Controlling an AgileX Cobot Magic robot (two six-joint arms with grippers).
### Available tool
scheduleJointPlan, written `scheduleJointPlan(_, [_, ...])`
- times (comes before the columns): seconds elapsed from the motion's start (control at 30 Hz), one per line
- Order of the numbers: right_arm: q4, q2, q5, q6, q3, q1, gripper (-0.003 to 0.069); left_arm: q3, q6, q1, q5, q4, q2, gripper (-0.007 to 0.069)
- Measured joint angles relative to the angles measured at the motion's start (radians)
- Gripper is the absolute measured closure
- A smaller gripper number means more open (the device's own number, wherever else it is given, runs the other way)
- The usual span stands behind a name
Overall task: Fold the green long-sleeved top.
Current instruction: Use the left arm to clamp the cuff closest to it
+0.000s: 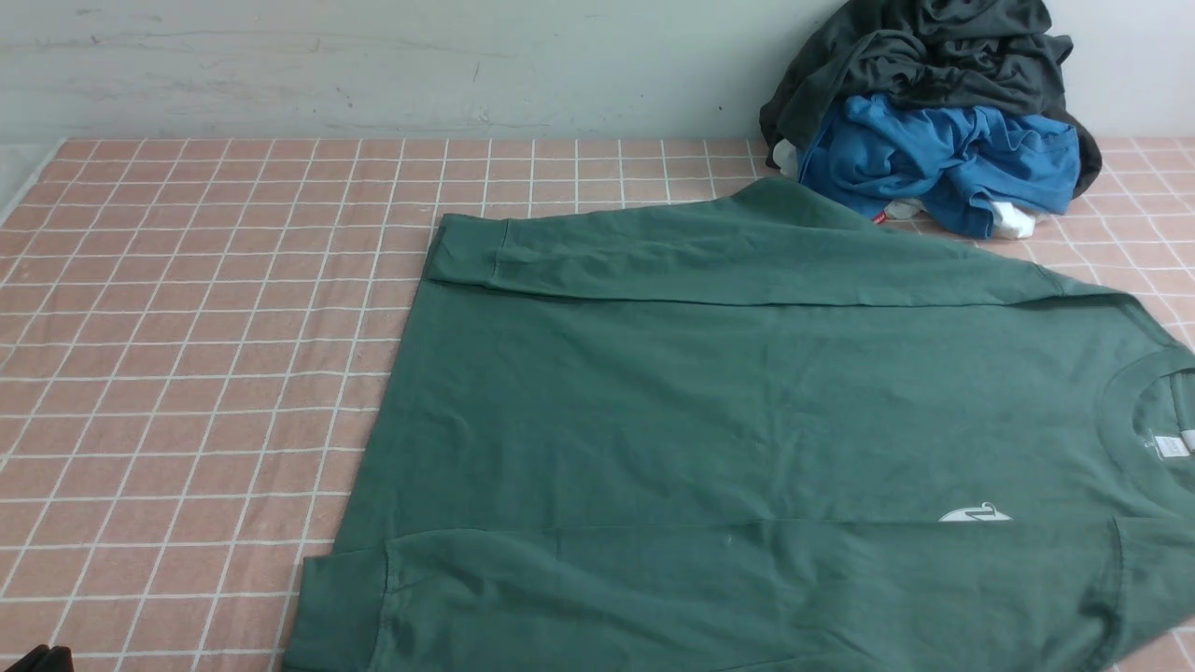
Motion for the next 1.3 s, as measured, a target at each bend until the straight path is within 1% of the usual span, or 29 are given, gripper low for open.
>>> scheduleJointPlan(0.47, [-0.01,0.0,-0.001,0.0,0.0,0.0,0.0673,0.0,0.012,0.0,-0.004,0.003,0.0,0.0627])
scheduleJointPlan(0.57, [-0.027,0.0,-0.018,-0.002,0.001,0.0,0.0673,0.002,0.012,0.0,-0.029,0.004,0.0,0.0627])
scheduleJointPlan(0.6, [-0.027,0.0,-0.055,-0.002,0.003,0.0,0.0673,0.009,0.013,0.0,-0.078,0.006,0.0,0.0627])
scheduleJointPlan(0.63, [-0.027,0.0,-0.055,-0.001,0.005,0.0,0.0673,0.01,0.014,0.0,-0.087,0.006,0.0,0.0627])
scheduleJointPlan(0.7, [-0.019,0.0,-0.191,0.015,0.007,0.0,0.0673,0.015,0.014,0.0,-0.231,0.007,0.0,0.0627])
scheduleJointPlan(0.77, [-0.009,0.0,-0.374,0.031,0.007,0.0,0.0673,0.015,0.015,0.0,-0.4,0.007,0.0,0.0627])
scheduleJointPlan(0.8, [-0.005,0.0,-0.436,0.041,0.007,0.0,0.0673,0.015,0.015,0.0,-0.451,0.008,0.0,0.0627])
scheduleJointPlan(0.83, [0.0,0.0,-0.543,0.063,0.007,0.0,0.0673,0.015,0.016,0.0,-0.535,0.008,0.0,0.0627])
scheduleJointPlan(0.87, [0.001,0.0,-0.608,0.073,0.007,0.0,0.0673,0.015,0.016,0.0,-0.569,0.008,0.0,0.0627])
scheduleJointPlan(0.9, [0.003,0.0,-0.753,0.121,0.007,0.0,0.0673,0.015,0.015,0.0,-0.682,0.008,0.0,0.0627])
scheduleJointPlan(0.97, [0.004,0.0,-0.958,0.209,0.007,0.0,0.0673,0.015,-0.005,0.0,-0.847,0.008,0.0,0.0627])
scheduleJointPlan(1.0, [0.004,0.0,-1.012,0.242,0.007,0.0,0.0673,0.015,-0.021,0.0,-0.909,0.005,0.0,0.0627])
scheduleJointPlan(1.03, [0.004,0.0,-1.083,0.297,0.006,0.0,0.0673,0.012,-0.074,0.0,-0.994,-0.018,0.0,0.0627])
scheduleJointPlan(1.1, [-0.001,0.0,-1.097,0.329,0.006,0.0,0.0673,-0.006,-0.13,0.0,-1.002,-0.031,0.002,0.0627])
scheduleJointPlan(1.17, [-0.028,0.0,-1.049,0.342,-0.01,0.0,0.0673,-0.094,-0.179,0.0,-0.954,-0.035,0.033,0.0627])
scheduleJointPlan(1.23, [-0.085,0.009,-0.949,0.334,-0.077,0.0,0.0673,-0.226,-0.195,0.0,-0.846,-0.028,0.098,0.0627])
scheduleJointPlan(1.27, [-0.091,0.015,-0.939,0.332,-0.096,0.0,0.0673,-0.256,-0.195,0.0,-0.818,-0.027,0.106,0.0627])
scheduleJointPlan(1.3, [-0.144,0.053,-0.841,0.331,-0.17,0.0,0.0673,-0.374,-0.2,0.0,-0.714,-0.022,0.182,0.0627])
